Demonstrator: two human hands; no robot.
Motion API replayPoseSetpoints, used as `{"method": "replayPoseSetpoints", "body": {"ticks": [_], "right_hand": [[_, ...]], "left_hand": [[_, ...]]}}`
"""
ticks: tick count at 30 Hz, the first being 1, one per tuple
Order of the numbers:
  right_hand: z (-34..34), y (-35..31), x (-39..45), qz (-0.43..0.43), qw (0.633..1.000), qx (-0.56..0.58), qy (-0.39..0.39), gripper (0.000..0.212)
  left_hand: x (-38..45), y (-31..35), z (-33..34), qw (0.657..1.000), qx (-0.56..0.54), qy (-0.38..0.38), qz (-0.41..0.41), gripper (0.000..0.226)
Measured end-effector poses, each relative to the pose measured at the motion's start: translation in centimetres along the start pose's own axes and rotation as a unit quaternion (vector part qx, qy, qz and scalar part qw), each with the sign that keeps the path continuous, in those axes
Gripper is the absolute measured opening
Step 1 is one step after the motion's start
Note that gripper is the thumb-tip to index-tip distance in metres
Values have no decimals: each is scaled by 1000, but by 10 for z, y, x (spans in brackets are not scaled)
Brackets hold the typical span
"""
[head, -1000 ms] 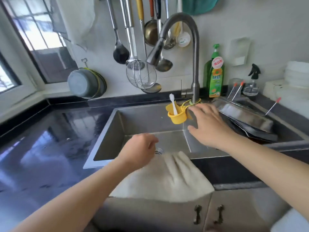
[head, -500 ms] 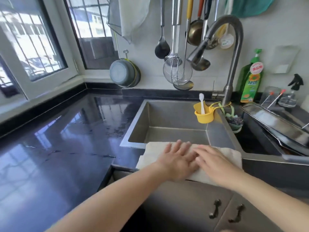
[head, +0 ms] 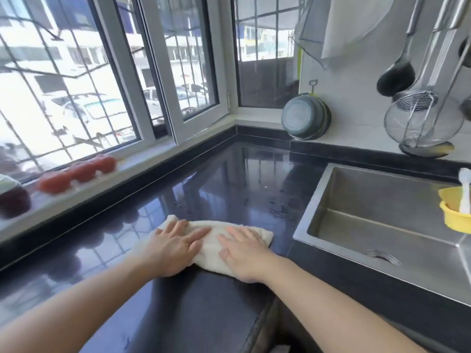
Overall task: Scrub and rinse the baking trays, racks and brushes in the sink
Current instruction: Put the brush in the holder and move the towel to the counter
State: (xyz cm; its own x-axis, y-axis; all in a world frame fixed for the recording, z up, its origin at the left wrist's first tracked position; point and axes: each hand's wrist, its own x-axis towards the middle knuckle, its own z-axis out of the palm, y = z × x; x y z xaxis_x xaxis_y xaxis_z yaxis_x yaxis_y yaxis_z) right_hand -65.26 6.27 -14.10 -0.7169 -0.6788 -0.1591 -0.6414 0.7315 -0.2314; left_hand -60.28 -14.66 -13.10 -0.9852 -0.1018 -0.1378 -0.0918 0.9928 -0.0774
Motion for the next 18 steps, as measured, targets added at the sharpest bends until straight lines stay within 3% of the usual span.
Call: {"method": "replayPoseSetpoints", "body": {"ticks": [4, 7, 14, 18], "right_hand": [[5, -30, 58, 6, 1000, -9, -23, 60], [-10, -7, 96, 26, 999, -10, -27, 60], [-63, 155, 104, 174, 983, -42, -37, 55], [-71, 192, 63, 224, 973, -35, -53, 56]], "left_hand": [[40, -49, 3, 996, -29, -65, -47, 66], [78, -48, -1, 996, -58, -30, -66, 55], [219, 76, -38, 996, -57, -52, 41, 59], [221, 143, -40, 994, -27, -67, 78, 61]]}}
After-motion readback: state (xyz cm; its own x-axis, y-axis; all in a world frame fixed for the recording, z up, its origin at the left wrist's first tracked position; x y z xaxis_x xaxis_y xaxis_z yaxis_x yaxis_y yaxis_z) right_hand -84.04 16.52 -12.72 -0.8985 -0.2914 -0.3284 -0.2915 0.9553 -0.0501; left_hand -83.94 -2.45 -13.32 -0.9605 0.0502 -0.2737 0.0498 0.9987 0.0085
